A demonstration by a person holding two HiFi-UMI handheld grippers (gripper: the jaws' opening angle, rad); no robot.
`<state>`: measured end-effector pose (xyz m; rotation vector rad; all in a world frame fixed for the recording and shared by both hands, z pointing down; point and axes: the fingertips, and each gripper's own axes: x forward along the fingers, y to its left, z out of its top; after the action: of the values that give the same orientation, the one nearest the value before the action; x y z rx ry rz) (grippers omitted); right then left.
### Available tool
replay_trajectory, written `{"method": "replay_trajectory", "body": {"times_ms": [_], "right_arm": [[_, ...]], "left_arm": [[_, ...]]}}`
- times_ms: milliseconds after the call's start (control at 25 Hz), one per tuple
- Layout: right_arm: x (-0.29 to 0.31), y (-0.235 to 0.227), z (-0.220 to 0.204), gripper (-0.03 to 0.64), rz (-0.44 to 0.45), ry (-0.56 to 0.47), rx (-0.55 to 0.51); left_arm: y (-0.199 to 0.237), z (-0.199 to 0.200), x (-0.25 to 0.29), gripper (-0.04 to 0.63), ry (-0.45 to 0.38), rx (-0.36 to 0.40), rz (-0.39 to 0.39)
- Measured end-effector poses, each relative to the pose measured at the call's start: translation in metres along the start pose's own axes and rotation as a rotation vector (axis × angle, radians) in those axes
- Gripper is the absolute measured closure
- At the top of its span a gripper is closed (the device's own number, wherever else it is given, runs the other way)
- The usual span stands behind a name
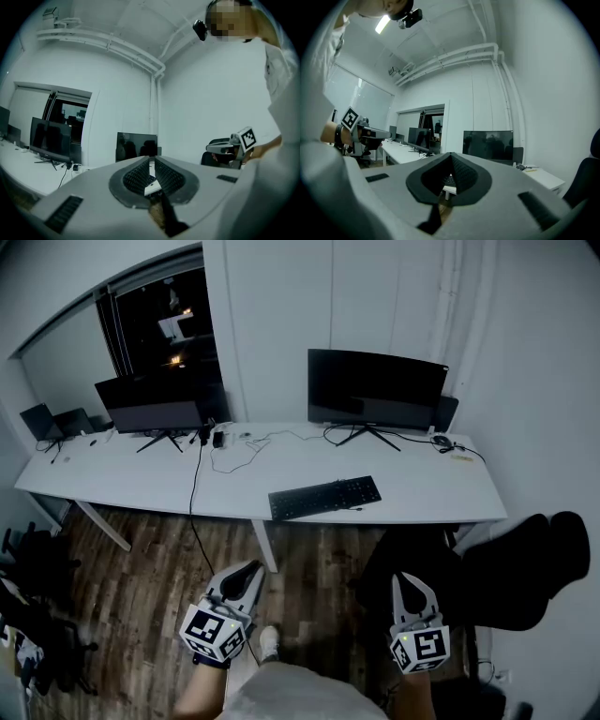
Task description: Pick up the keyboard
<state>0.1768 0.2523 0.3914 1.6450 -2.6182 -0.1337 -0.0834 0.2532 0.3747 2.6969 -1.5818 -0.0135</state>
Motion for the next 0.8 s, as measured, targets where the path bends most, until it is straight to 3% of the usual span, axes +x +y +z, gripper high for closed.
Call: {"method": "replay_trajectory", "body": {"times_ms": [360, 800], "right_arm": [[0.007, -0.005, -0.006, 0.614, 0.057, 0.007, 0.076], [0.051, -0.009, -0.045, 0.588, 0.112, 0.096, 0.031]], "left_arm": [[0.003, -0.010, 0.014, 0.563, 0.013, -0.002, -0.005], [0.018, -0.049, 0.052, 0.563, 0.093, 0.020, -0.037]]}}
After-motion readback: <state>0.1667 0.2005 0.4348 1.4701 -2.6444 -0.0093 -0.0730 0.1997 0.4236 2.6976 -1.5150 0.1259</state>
